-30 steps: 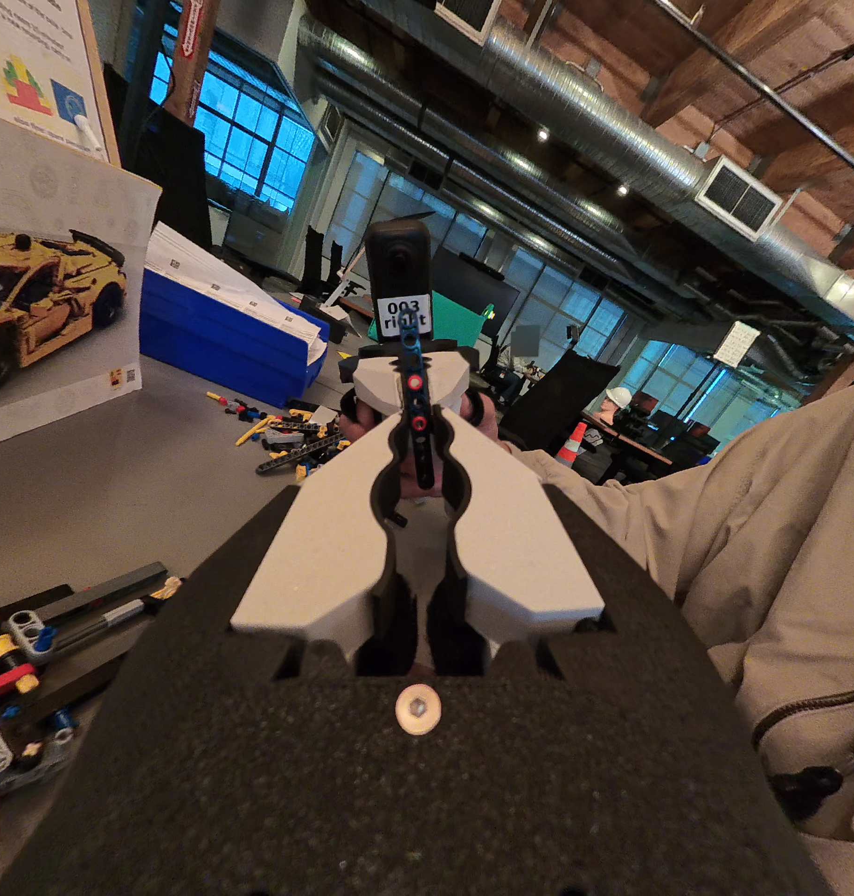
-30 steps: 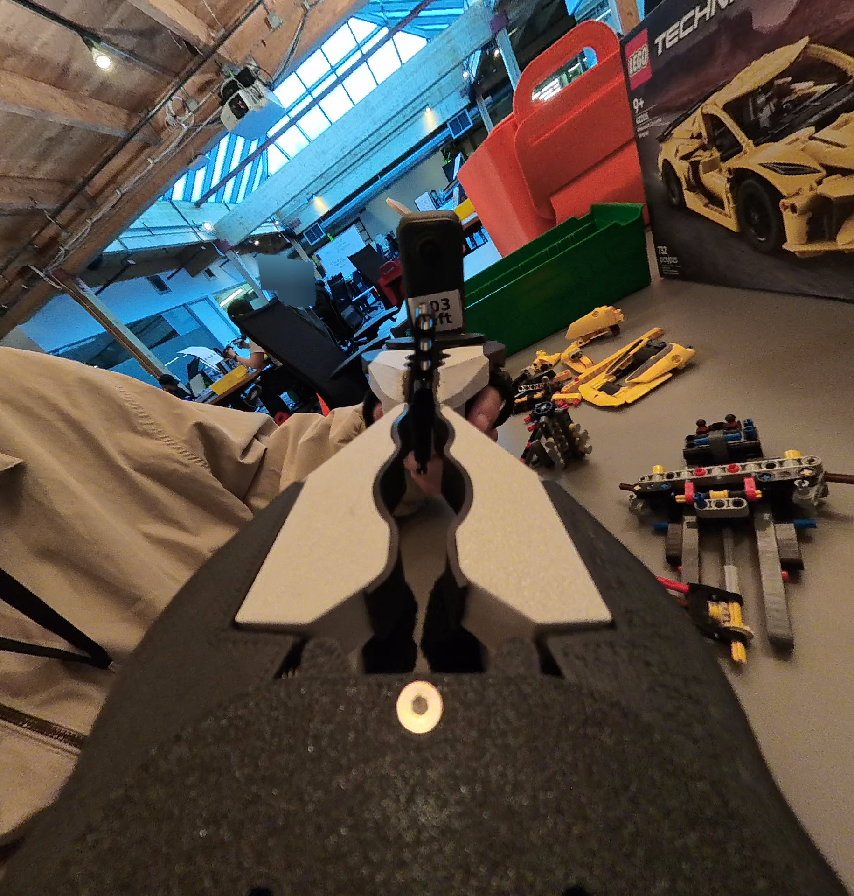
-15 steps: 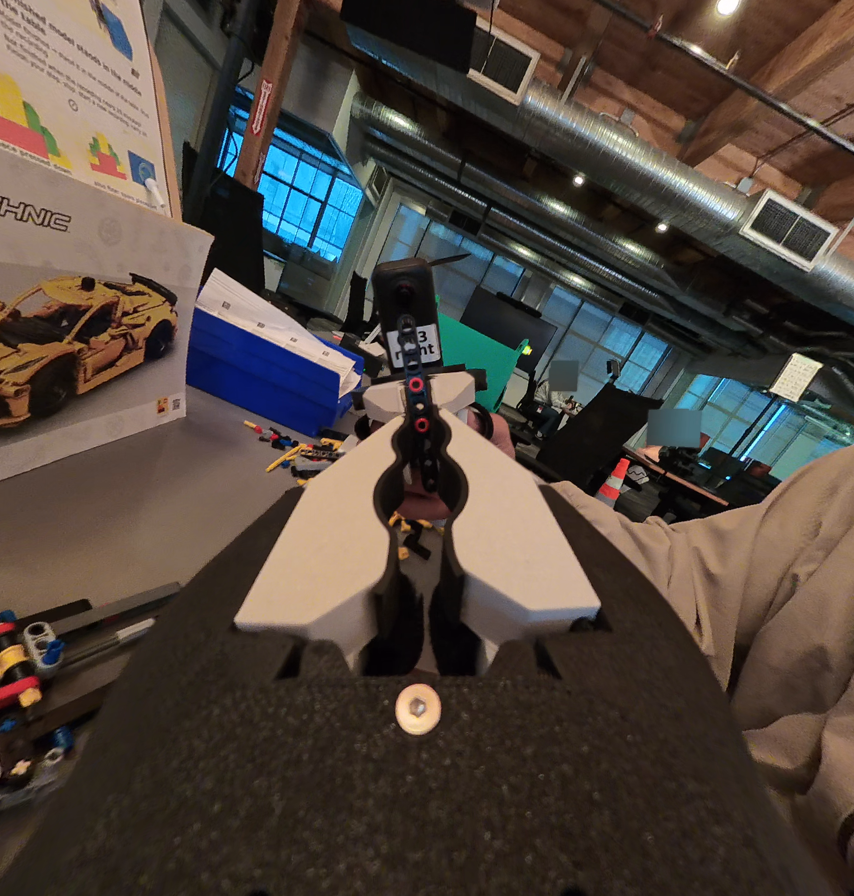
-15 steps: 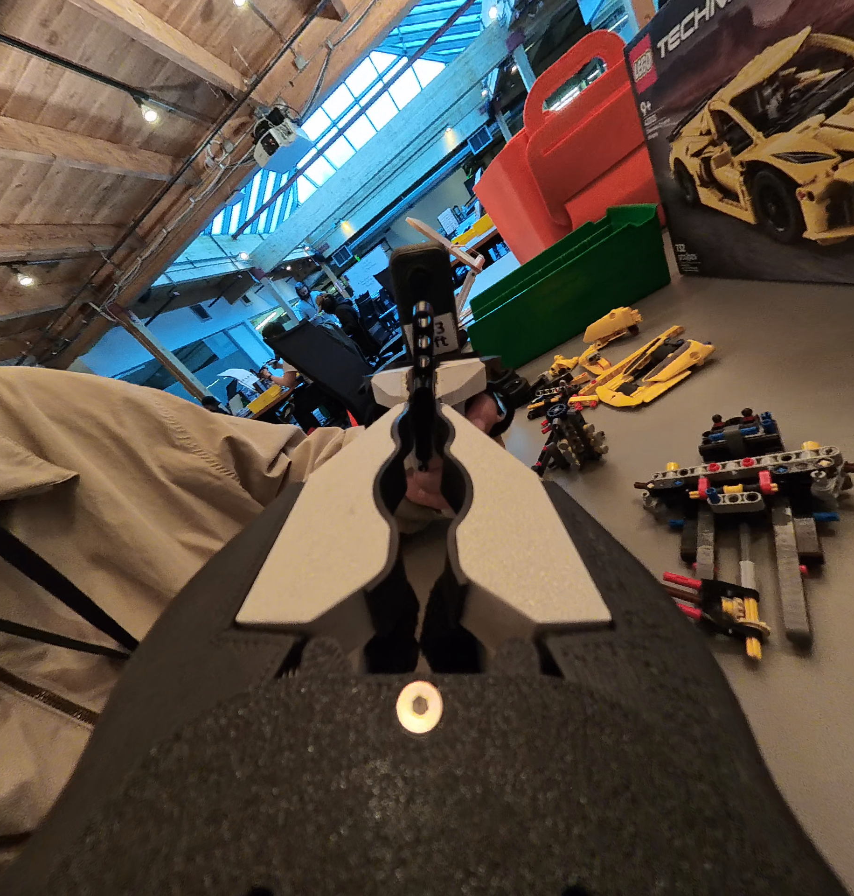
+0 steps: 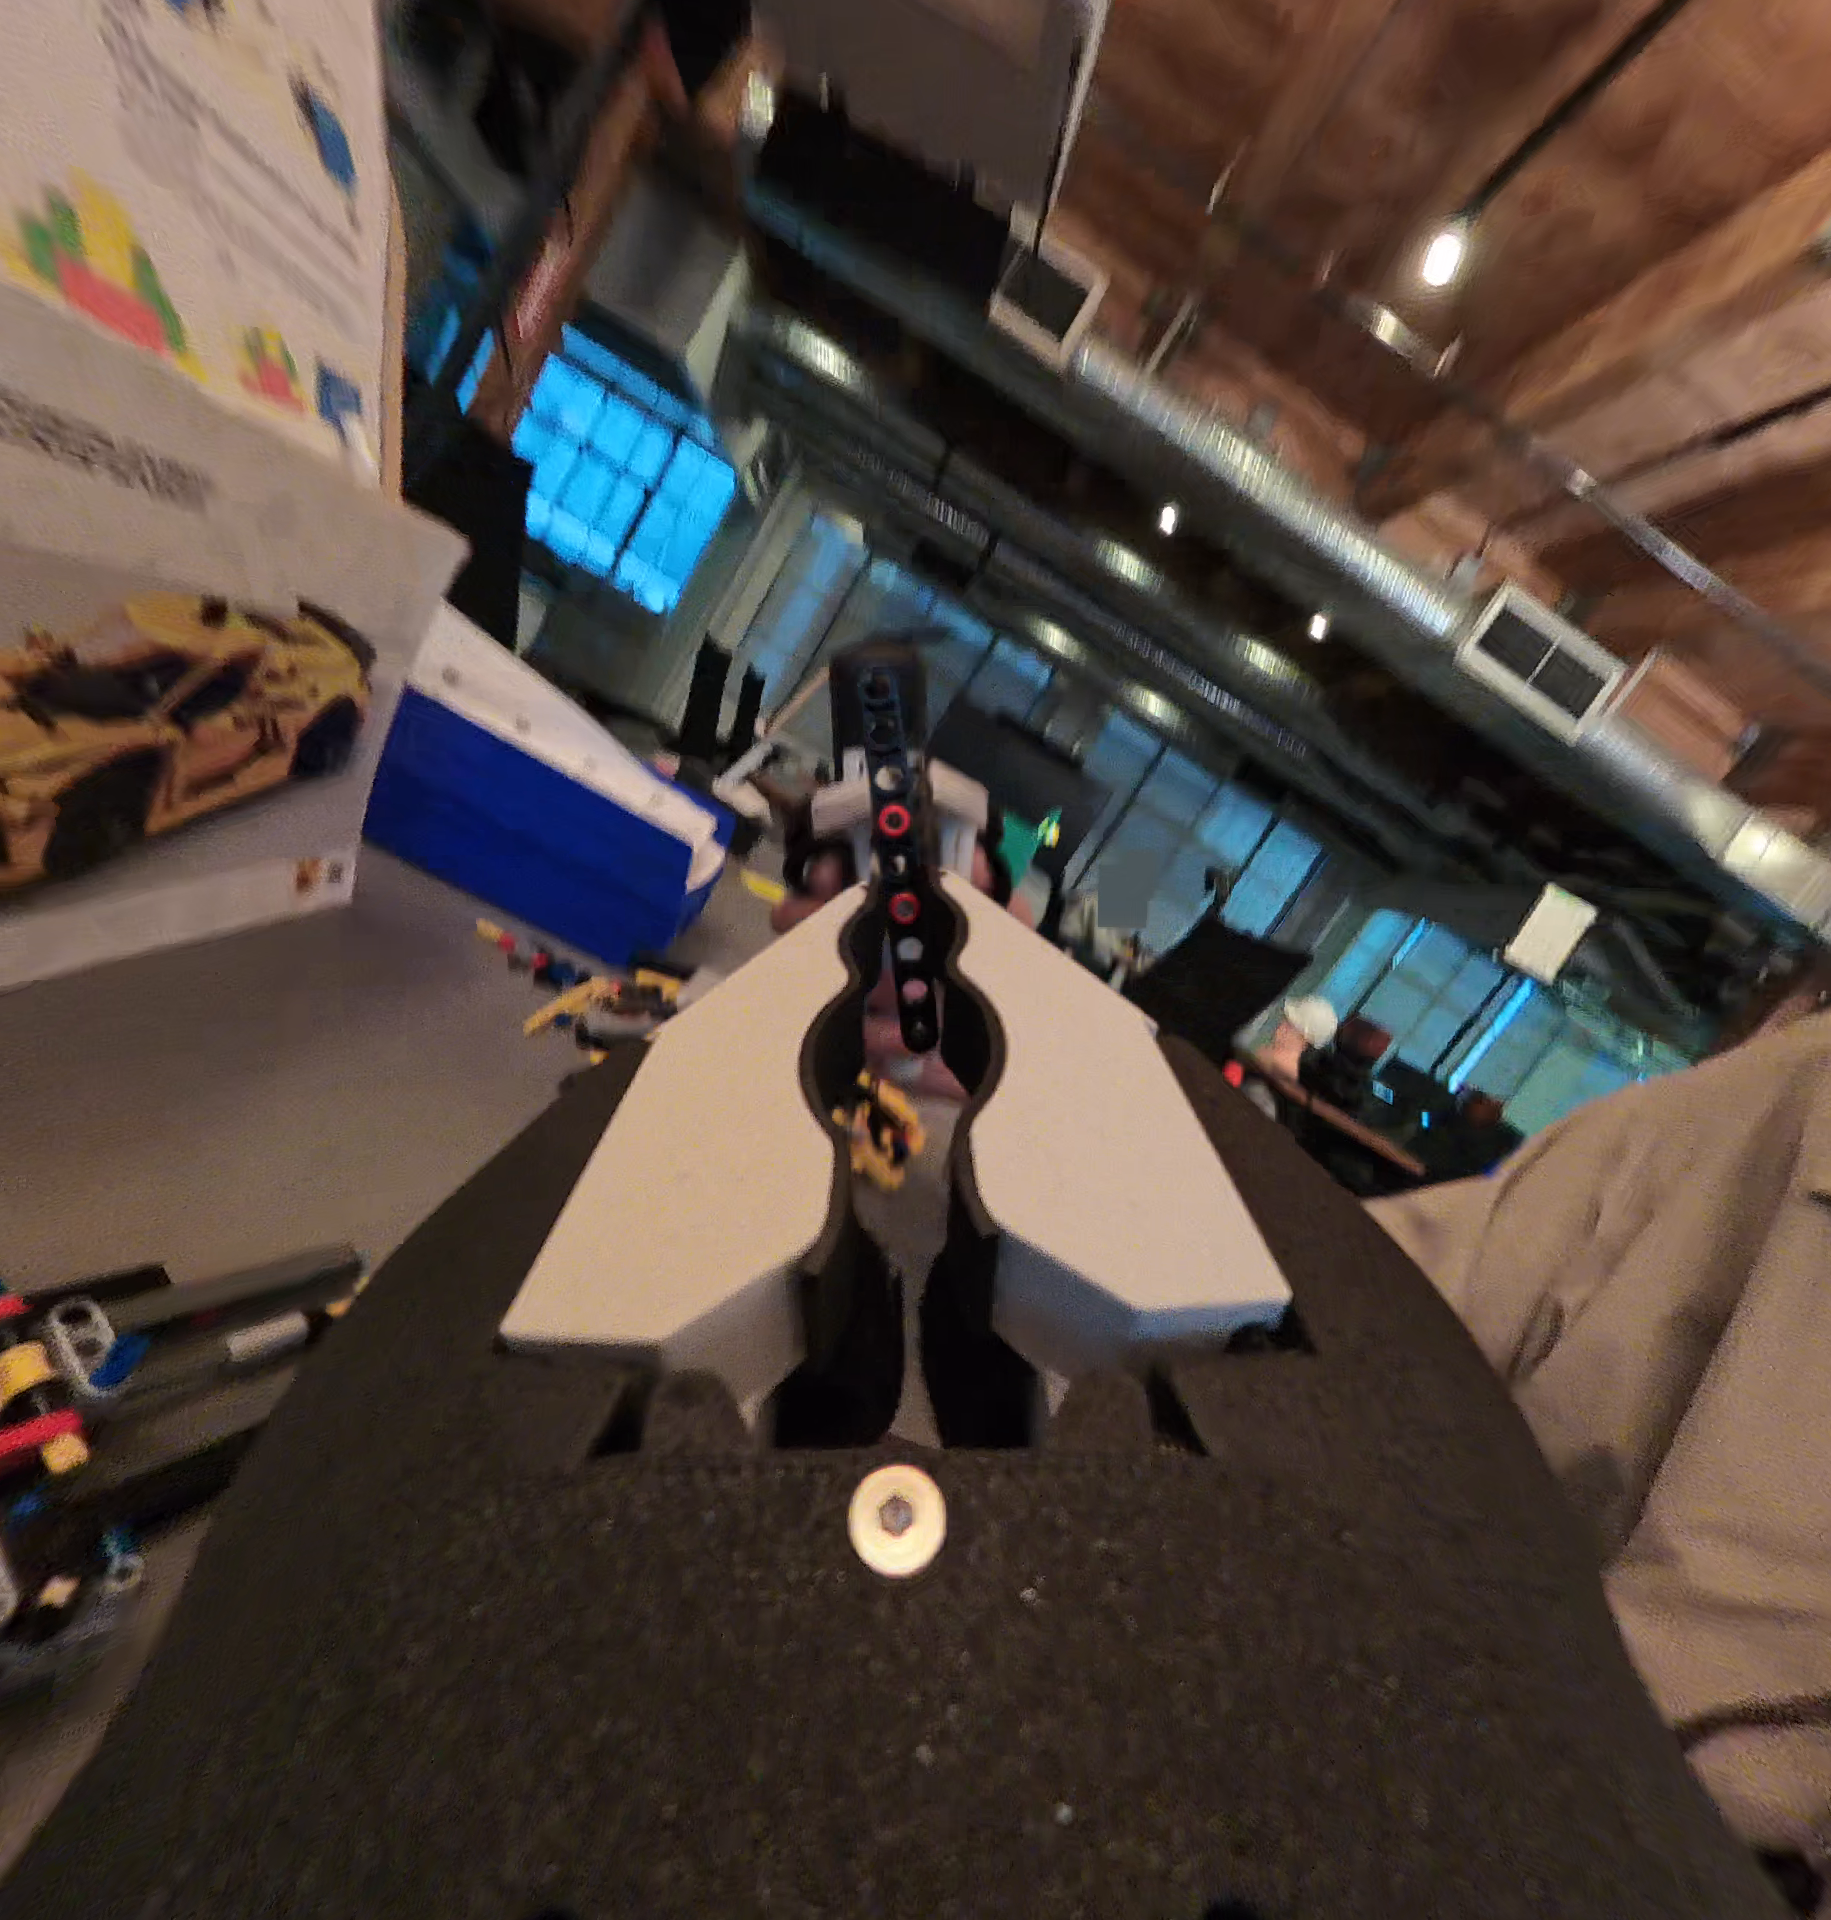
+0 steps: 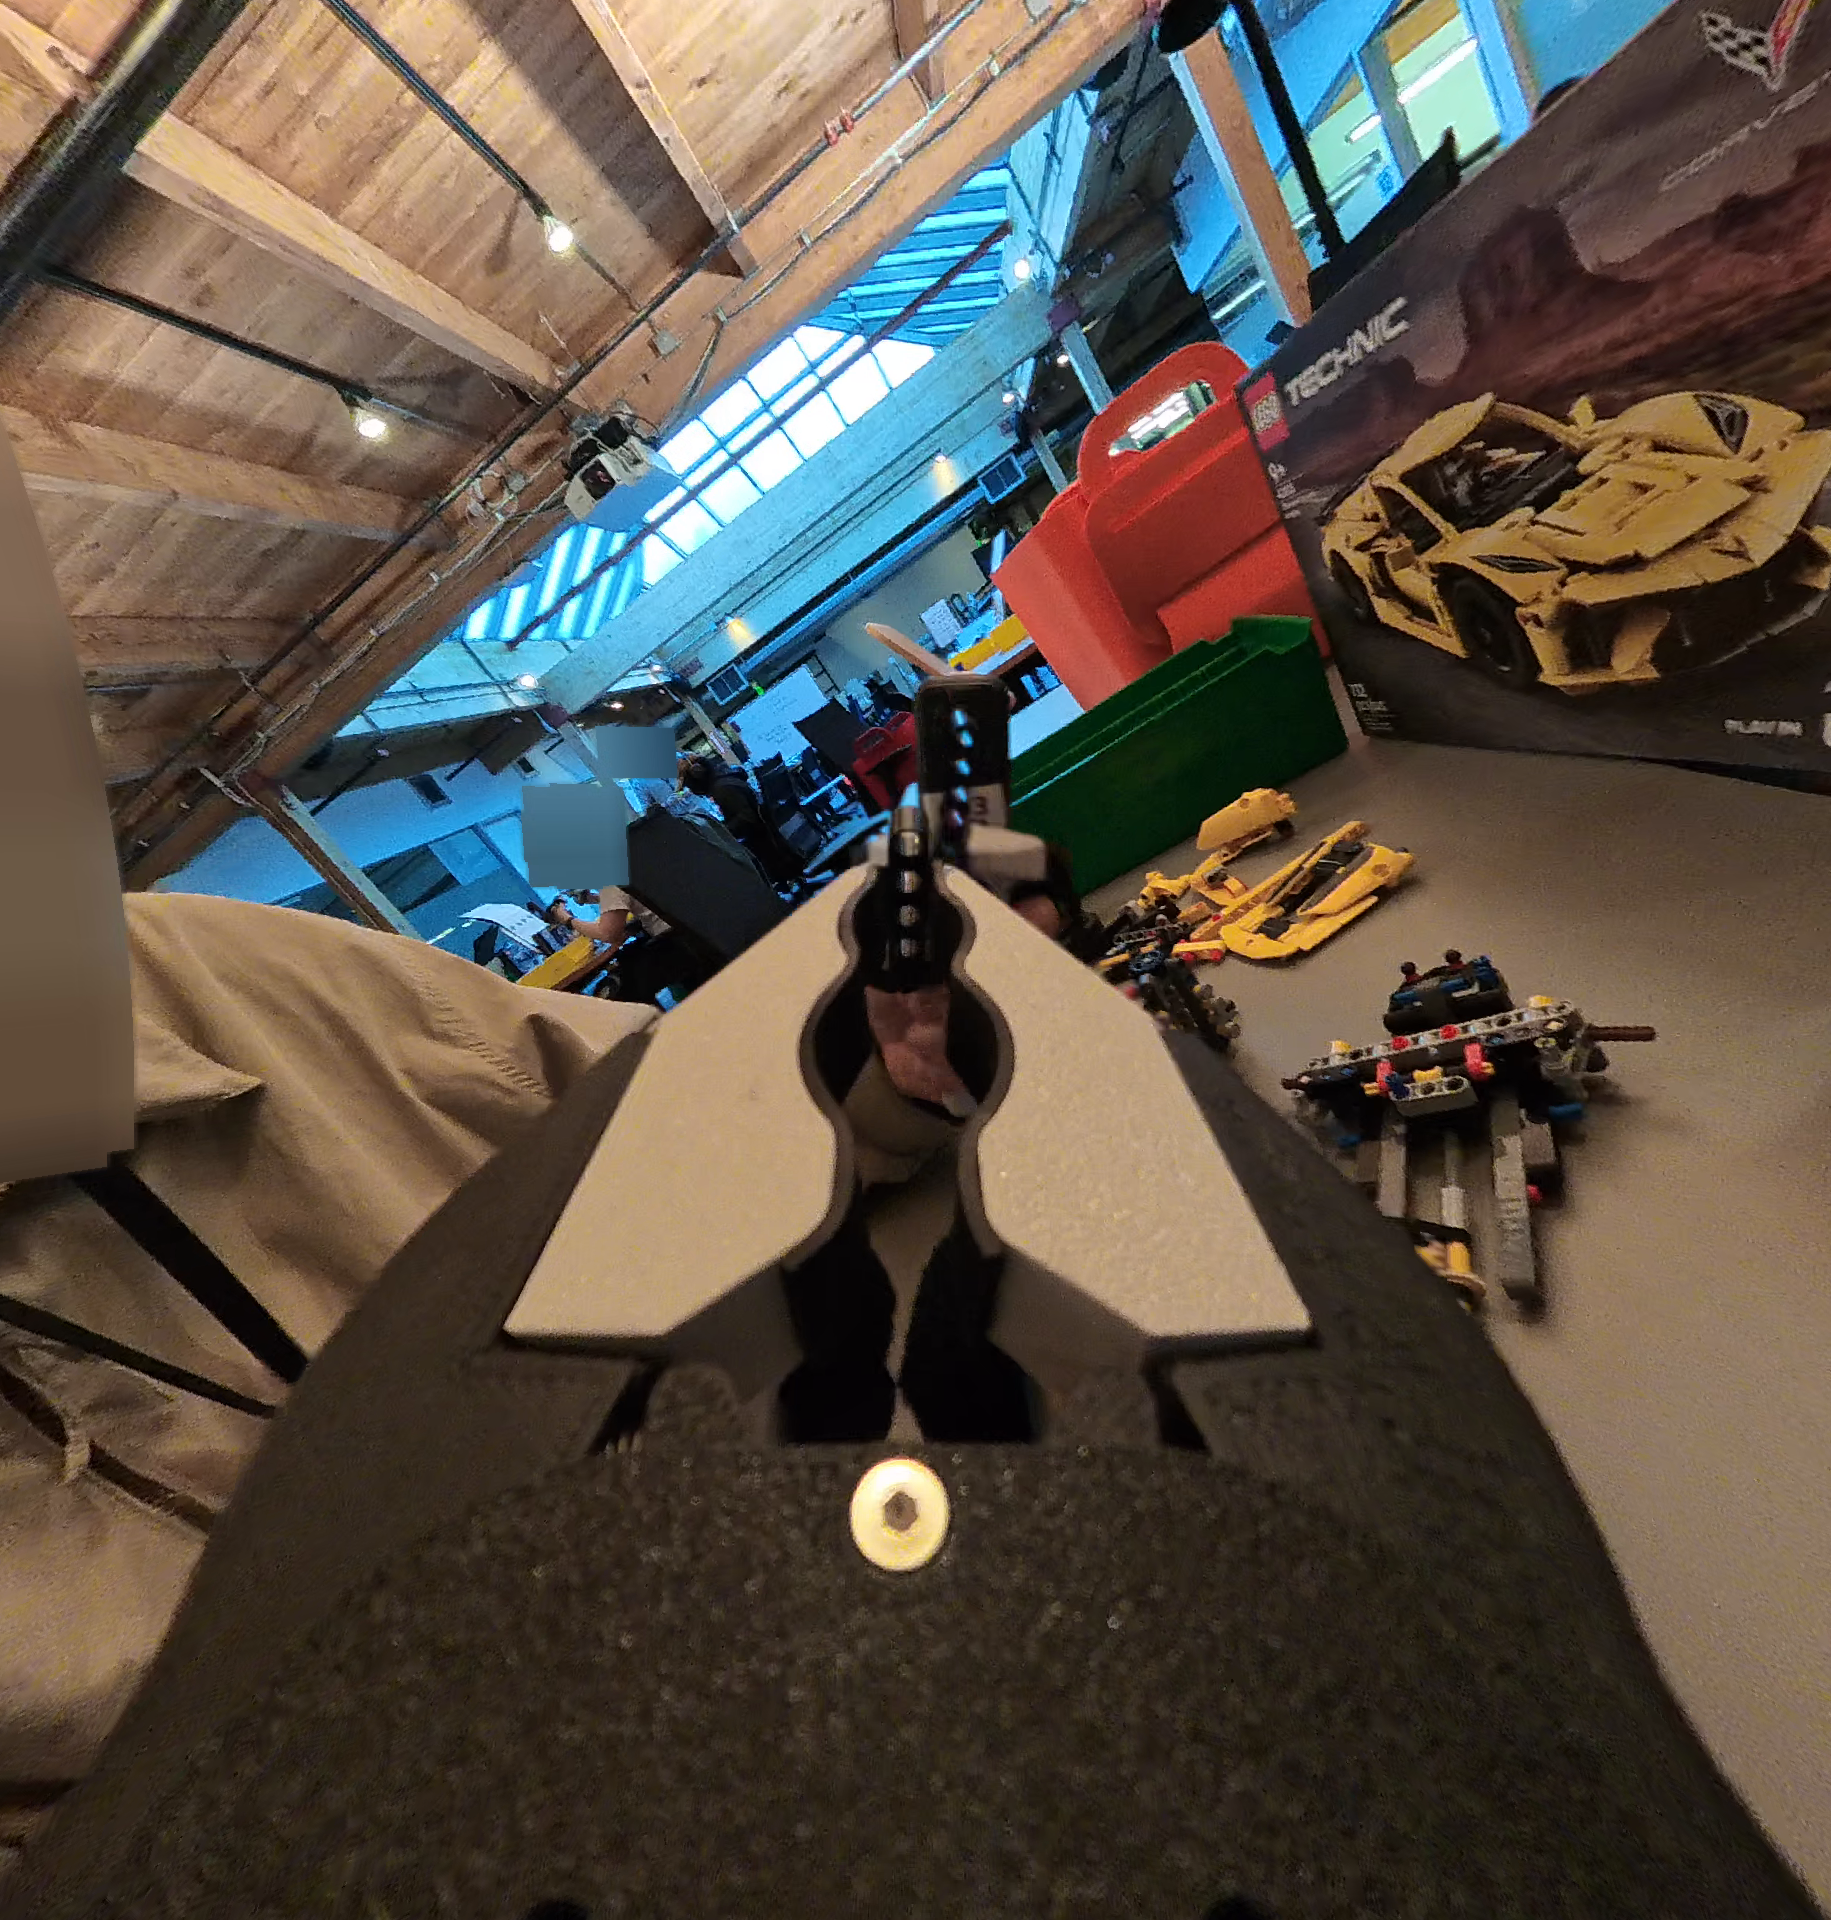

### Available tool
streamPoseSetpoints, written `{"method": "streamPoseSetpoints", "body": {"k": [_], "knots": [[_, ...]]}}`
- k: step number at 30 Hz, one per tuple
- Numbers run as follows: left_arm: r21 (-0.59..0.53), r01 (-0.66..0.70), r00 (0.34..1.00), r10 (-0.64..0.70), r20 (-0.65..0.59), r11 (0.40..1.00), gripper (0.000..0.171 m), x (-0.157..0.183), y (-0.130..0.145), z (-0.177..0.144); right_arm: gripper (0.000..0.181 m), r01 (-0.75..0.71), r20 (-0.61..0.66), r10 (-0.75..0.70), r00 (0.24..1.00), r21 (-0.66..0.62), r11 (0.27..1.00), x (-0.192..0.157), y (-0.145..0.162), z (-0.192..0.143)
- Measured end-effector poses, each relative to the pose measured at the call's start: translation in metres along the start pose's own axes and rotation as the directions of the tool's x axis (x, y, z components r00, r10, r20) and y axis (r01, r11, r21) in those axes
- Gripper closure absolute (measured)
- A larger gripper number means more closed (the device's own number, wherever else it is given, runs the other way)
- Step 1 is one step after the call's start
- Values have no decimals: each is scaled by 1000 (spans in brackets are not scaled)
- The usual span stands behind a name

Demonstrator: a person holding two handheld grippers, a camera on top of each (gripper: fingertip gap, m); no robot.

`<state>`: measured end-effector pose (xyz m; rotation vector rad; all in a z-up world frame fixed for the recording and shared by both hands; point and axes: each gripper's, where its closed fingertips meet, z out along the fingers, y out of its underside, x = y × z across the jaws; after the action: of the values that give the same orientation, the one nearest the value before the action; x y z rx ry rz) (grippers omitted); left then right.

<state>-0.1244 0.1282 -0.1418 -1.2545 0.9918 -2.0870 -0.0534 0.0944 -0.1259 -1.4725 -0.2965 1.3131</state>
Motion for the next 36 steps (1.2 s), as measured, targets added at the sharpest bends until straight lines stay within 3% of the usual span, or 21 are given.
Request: {"method": "streamPoseSetpoints", "body": {"k": [4,7,9,11,13,15,20,24,28,30,33,36], "knots": [[-84,4,997,3,74,996,165,-12,11,1,175,19,38,-20,999,34,999,-11,-7,0],[1,73,997,-73,-3,997,165,-4,-1,-3,175,-5,33,5,999,-5,1000,-8,1,4],[76,134,990,-129,-60,988,165,-1,-12,-7,176,-28,-43,22,999,-130,991,6,23,9],[79,142,988,-137,-66,987,165,-2,-12,-7,175,-47,-184,-38,982,-433,900,30,78,8],[64,138,989,-133,-70,988,165,-2,-8,-6,175,-60,-239,-147,960,-687,724,47,132,-1],[60,139,987,-134,-86,988,165,1,-7,-4,175,-82,-223,-142,964,-763,641,49,159,4],[-21,64,995,-66,-73,998,165,7,8,3,174,-101,-242,-185,952,-823,559,66,185,-1],[-49,7,996,-11,-84,999,165,14,15,7,169,-91,-233,-159,960,-790,607,69,179,2],[-68,-28,997,22,-79,997,164,15,20,10,151,86,-134,-173,976,-490,867,39,102,35],[-69,-41,997,36,-70,997,165,15,20,11,150,154,-91,-189,978,-294,943,19,63,43],[-64,-45,998,42,-56,997,164,13,20,11,163,162,-76,-174,982,-140,977,7,37,45],[-60,-38,998,36,-49,997,165,11,20,11,162,136,-52,-145,988,-144,980,6,41,48]]}}
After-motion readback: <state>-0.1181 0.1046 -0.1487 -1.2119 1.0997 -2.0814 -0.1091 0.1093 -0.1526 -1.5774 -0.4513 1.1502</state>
